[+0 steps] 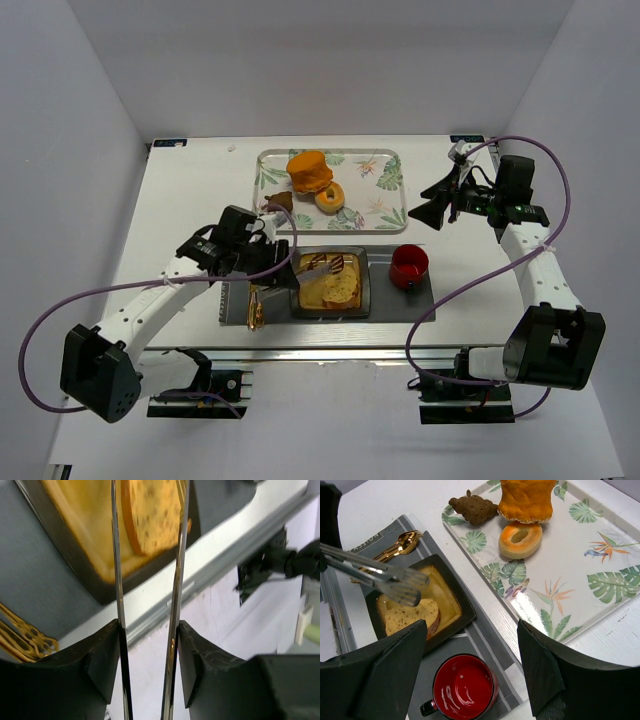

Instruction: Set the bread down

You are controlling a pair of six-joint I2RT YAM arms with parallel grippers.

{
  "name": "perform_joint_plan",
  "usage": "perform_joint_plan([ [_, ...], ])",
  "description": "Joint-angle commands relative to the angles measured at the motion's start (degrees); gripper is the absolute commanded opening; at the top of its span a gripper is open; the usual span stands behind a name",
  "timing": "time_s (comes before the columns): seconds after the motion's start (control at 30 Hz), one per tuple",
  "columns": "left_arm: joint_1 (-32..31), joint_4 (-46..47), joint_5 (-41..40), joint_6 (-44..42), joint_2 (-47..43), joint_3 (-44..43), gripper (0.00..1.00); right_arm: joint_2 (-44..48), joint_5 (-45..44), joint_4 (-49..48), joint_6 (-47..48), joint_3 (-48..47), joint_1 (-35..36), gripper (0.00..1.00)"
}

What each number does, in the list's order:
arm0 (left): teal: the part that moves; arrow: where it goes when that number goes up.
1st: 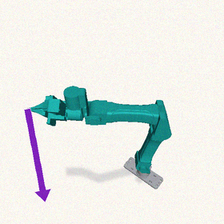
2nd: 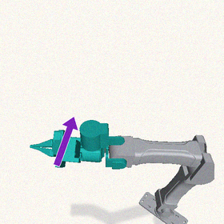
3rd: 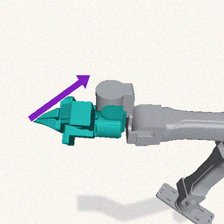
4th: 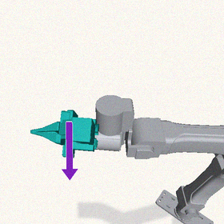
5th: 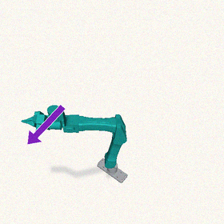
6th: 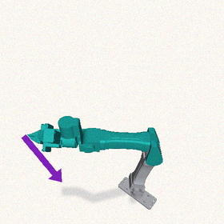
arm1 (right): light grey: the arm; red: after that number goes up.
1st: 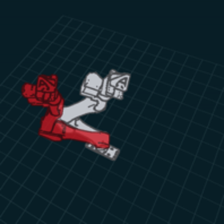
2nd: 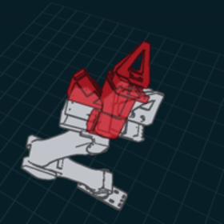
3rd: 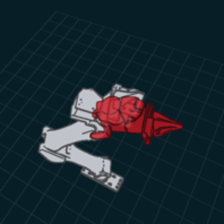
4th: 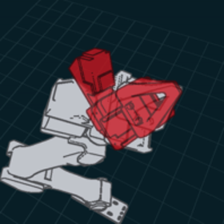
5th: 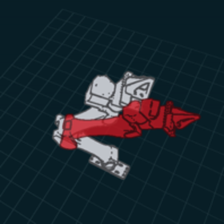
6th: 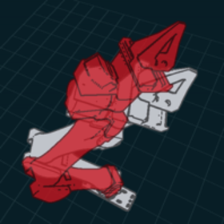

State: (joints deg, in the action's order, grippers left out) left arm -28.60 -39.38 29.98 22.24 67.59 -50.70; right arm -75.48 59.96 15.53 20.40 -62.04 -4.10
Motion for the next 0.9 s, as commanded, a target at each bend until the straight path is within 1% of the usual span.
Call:
perform_joint_plan([
  [0.0, 0.9, 1.0, -5.6, 1.0, -2.2, -6.2, 0.58, 1.2, 1.3, 0.4, 1.1, -1.4, 0.1, 0.78],
  [0.07, 1.8, 1.5, -8.9, 2.4, -1.4, -7.5, 0.58, 1.2, 1.6, 0.4, 1.0, -1.1, 0.2, 0.78],
  [0.13, 3.3, 3.4, -9.4, 4.4, -0.1, -8.5, 0.57, 1.3, 1.7, 0.2, 1.0, -0.9, 0.3, 0.78],
  [0.17, 3.7, 4.0, -10.0, 5.3, 1.8, -8.9, 0.57, 1.3, 1.8, 0.1, 1.0, -0.8, 0.2, 0.78],
  [0.23, 4.4, 7.1, -10.6, 8.2, 4.0, -9.7, 0.56, 1.2, 1.9, -0.1, 1.0, -0.6, 0.2, 0.78],
  [0.27, 4.8, 9.5, -11.0, 9.7, 6.5, -10.0, 0.56, 1.3, 2.0, -0.1, 1.0, -0.5, 0.2, 0.78],
  [0.33, 5.0, 12.1, -11.1, 13.4, 9.3, -11.6, 0.55, 1.2, 2.2, -0.1, 1.0, -0.5, 0.3, 0.78],
  [0.37, 5.0, 14.1, -11.5, 16.1, 12.3, -12.3, 0.55, 1.3, 2.3, -0.3, 1.0, -0.4, 0.2, 0.78],
  [0.47, 5.1, 16.7, -11.2, 19.6, 17.0, -15.7, 0.55, 1.4, 2.2, -0.9, 0.7, 0.0, 0.2, 0.78],
  [0.5, 5.1, 17.0, -10.9, 20.2, 20.0, -16.6, 0.55, 1.6, 2.3, -0.9, 0.6, 0.1, 0.2, 0.78],
  [0.53, 5.3, 17.0, -10.9, 20.8, 21.3, -18.6, 0.55, 1.6, 2.3, -1.2, 0.6, 0.3, 0.2, 0.78],
  [0.63, 5.7, 17.7, -10.0, 22.6, 25.4, -20.7, 0.55, 2.0, 1.9, -1.7, 0.7, 0.8, 0.2, 0.78],
  [0.77, 7.3, 21.4, -7.3, 25.9, 27.7, -19.9, 0.56, 2.6, 1.6, -2.2, 0.8, 1.7, 0.2, 0.78],
  [0.87, 8.9, 22.1, -6.3, 27.0, 29.7, -19.8, 0.56, 2.8, 1.5, -2.3, 0.8, 2.0, 0.2, 0.78],
])
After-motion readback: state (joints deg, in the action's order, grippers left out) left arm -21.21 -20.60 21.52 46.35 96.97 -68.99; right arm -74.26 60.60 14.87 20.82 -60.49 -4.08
